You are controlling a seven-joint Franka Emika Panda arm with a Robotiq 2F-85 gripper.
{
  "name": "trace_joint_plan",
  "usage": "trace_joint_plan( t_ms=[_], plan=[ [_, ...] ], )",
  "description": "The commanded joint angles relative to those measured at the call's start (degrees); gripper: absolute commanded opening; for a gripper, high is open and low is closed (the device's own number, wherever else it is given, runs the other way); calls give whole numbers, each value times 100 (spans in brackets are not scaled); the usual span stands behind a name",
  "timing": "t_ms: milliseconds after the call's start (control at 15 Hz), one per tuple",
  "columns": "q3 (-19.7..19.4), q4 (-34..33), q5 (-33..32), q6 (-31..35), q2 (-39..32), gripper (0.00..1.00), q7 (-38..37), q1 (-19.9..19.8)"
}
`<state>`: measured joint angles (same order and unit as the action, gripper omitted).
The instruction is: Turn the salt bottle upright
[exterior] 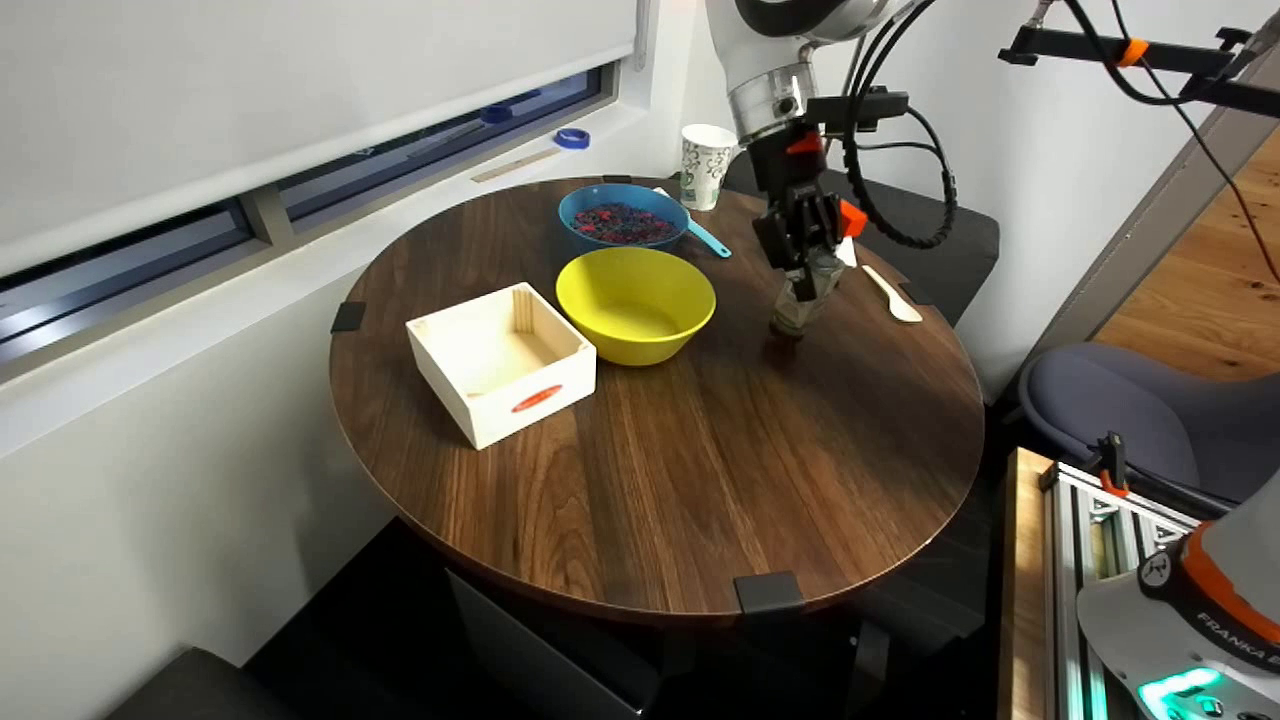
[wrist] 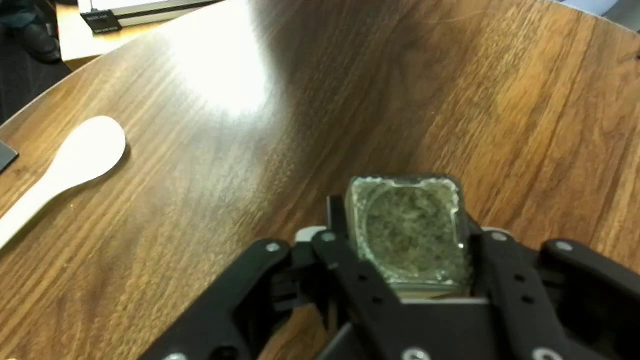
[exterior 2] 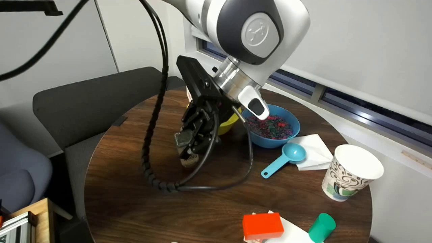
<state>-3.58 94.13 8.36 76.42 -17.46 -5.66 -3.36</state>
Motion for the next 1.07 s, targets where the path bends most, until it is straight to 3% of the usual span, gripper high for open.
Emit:
trace_joint_plan(
  t_ms=[0,533,1000],
  plan=[
    [106,632,-280,656,635,23,-498,314],
    [320,1730,-1012,1928,1485,23,-1929,692],
    [442,2641,-1648,3008,2105,23,-3148,642]
  ],
)
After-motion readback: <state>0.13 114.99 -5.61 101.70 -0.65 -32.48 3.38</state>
